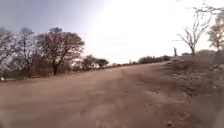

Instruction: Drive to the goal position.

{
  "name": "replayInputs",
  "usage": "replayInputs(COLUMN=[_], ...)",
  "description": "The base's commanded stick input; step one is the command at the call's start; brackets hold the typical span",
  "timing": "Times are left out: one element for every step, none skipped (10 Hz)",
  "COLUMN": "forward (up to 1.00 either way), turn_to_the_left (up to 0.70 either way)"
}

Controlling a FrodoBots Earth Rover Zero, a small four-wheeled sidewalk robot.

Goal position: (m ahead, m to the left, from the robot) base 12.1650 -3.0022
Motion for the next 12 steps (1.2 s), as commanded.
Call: replayInputs(forward=[0.7,0.7,0.69,0.69,0.69,0.69,0.69,0.69,0.69,0.69,0.69,0.69], turn_to_the_left=[0.0,0.0,0.0,0.0,0.34,0.34,0.34,0.17,0.0,0.0,0.0,0.0])
